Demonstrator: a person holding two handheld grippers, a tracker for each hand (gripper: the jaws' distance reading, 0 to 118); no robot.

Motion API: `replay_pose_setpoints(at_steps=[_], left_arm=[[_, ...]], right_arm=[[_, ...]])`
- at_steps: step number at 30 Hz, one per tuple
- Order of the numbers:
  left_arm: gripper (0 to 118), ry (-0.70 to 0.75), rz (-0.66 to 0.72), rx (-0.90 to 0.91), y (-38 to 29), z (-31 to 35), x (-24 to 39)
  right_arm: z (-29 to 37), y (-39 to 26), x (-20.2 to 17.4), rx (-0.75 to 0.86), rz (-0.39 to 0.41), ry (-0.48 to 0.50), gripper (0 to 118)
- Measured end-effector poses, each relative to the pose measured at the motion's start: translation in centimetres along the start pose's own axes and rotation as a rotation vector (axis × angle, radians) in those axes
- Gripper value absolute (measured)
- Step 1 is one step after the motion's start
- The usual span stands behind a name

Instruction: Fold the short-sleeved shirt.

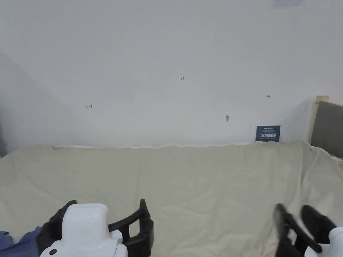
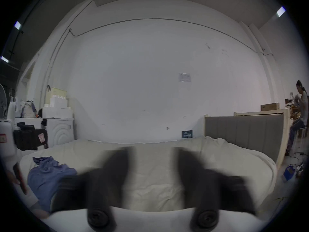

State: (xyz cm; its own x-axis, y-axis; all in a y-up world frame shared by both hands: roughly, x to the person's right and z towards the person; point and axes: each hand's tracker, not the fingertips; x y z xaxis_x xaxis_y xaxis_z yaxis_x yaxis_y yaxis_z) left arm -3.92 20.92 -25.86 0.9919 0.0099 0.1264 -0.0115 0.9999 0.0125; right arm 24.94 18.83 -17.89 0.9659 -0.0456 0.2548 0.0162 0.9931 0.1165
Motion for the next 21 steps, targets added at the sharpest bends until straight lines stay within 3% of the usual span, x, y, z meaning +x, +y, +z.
replay_pose_setpoints(at_steps=[1,2,4,5,9,13,21], left_arm=[[67,0.006,-0.007,0.010,0.0,0.1,0.1],[0,0.035,-0.019,0.010,0.1,-0.1,0.2],[0,0.063,-0.005,-0.018,0.4,-0.7,-0.2],[0,0.021,0.033,-0.039,0.2,-0.8,-0.7],[0,0.053,0.016,-0.037,-0.1,-1.3,-0.7],[0,0.053,0.017,-0.045,0.1,-1.9,-0.5],[0,0.064,0.028,-0.054,0.5,-2.2,-2.8]], right_arm=[[-0.3,0.0,-0.2,-0.020,0.015,-0.060,0],[-0.2,0.2,0.0,-0.016,-0.009,-0.103,0],[-0.6,0.3,1.0,-0.059,-0.103,0.016,0],[-0.8,0.4,1.2,-0.072,-0.121,0.020,0],[-0.7,0.3,0.8,-0.048,-0.021,-0.015,0],[-0.9,1.0,0.6,-0.049,-0.027,0.029,0],[-2.7,1.0,-0.4,-0.069,-0.044,0.027,0]])
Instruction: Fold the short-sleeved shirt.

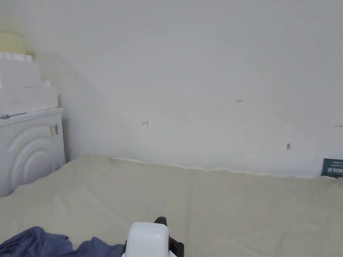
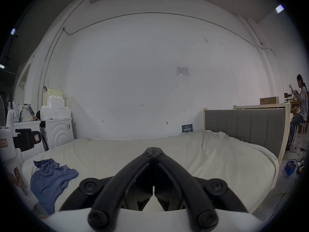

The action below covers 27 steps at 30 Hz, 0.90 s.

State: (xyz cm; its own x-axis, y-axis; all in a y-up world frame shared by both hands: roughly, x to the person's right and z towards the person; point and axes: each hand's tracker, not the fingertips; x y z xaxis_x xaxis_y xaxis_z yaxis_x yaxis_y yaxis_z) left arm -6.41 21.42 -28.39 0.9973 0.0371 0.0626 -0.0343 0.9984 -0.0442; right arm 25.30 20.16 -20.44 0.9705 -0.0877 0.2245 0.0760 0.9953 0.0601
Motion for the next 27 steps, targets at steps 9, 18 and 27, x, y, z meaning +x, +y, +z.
replay_pose_setpoints(at_steps=[9,18,27], left_arm=[[0,0.304,-0.011,-0.033,0.9,5.1,-12.8],[0,0.488,0.046,-0.054,0.1,8.9,-19.8],[25,0.229,0.138,-0.437,-0.3,-5.0,-25.9]], right_arm=[[-4.2,-0.6,-11.6,-0.060,0.032,0.352,0],[-6.9,-3.1,-18.5,-0.245,-0.075,0.584,0],[-8.5,-3.9,-15.6,-0.298,-0.029,0.531,0]])
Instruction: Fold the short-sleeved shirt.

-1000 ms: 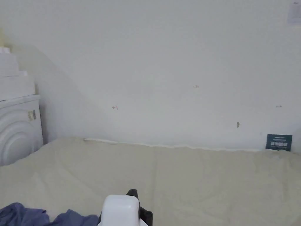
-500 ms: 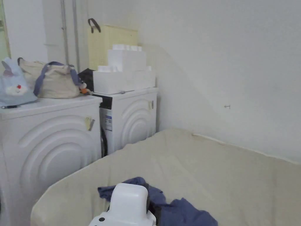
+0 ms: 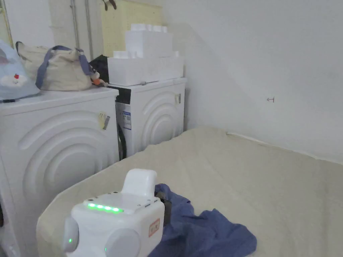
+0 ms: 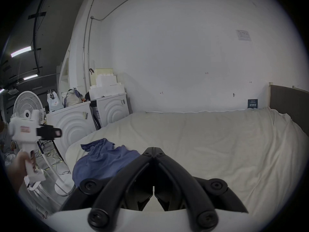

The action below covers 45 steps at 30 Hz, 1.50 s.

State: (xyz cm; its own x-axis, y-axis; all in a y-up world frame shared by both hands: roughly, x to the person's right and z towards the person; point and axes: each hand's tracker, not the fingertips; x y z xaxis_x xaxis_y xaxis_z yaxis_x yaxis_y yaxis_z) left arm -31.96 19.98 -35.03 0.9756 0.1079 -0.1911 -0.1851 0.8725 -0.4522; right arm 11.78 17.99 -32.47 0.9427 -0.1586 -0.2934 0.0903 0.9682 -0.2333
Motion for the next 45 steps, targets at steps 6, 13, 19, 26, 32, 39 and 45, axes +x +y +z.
replay_pose_setpoints(at_steps=[6,13,19,26,32,39,45], left_arm=[[118,-0.060,0.058,-0.562,-0.9,-15.3,-1.3],[118,-0.058,0.037,-0.776,-5.8,-23.4,-0.3],[116,-0.032,-0.280,-0.837,-6.7,-23.3,2.8],[1,-0.053,-0.236,-0.796,-4.3,-21.4,3.2],[1,-0.042,-0.216,-0.796,-3.5,-20.8,3.0],[1,-0.041,-0.251,-0.750,0.4,-16.7,1.8],[1,-0.057,-0.186,-0.497,7.4,-9.3,0.3]], right_arm=[[-0.9,-1.1,1.6,-0.053,-0.012,-0.026,0],[-2.7,-2.9,2.7,-0.130,0.031,-0.051,0],[-4.2,-3.5,2.4,-0.165,0.055,-0.023,0],[-4.5,-4.3,2.1,-0.191,0.034,0.002,0],[-3.3,-4.0,2.7,-0.197,0.035,-0.001,0],[-1.6,-2.6,4.3,-0.158,0.003,-0.036,0],[-0.2,-1.2,5.3,-0.108,-0.045,-0.048,0]])
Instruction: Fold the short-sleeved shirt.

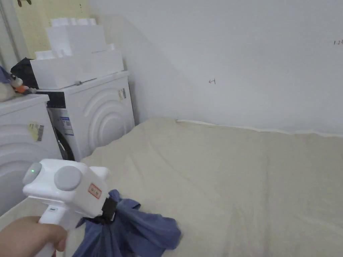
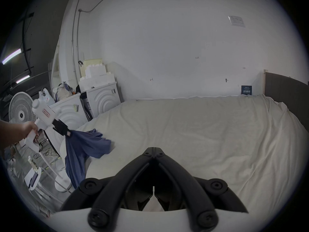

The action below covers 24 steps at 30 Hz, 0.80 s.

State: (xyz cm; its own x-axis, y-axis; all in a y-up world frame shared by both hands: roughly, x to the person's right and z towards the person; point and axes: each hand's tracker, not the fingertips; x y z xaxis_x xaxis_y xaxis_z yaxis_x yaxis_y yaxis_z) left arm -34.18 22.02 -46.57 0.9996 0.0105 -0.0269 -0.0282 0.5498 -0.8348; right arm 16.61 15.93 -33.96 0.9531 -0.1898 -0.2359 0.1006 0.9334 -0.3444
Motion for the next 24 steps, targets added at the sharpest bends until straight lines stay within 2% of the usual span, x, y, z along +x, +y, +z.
replay_pose_setpoints(at_steps=[6,11,15,18,21,24], left_arm=[[1,-0.102,-0.044,0.185,3.5,10.3,4.1],[1,-0.248,-0.129,0.374,6.0,15.8,12.1],[1,-0.480,-0.177,0.381,8.4,16.5,20.1],[1,-0.557,-0.283,0.351,9.3,15.4,27.2],[1,-0.616,-0.390,0.323,9.1,13.3,34.2],[1,-0.683,-0.424,0.257,8.8,9.4,40.5]], right_arm=[[1.9,1.0,1.2,0.046,-0.013,-0.011,0],[4.4,1.9,2.9,0.081,-0.085,-0.027,0],[6.9,2.3,4.9,0.113,-0.099,-0.076,0],[9.1,2.6,6.8,0.136,-0.097,-0.143,0],[11.3,2.6,9.0,0.170,-0.134,-0.209,0],[12.6,1.9,11.6,0.167,-0.186,-0.254,0]])
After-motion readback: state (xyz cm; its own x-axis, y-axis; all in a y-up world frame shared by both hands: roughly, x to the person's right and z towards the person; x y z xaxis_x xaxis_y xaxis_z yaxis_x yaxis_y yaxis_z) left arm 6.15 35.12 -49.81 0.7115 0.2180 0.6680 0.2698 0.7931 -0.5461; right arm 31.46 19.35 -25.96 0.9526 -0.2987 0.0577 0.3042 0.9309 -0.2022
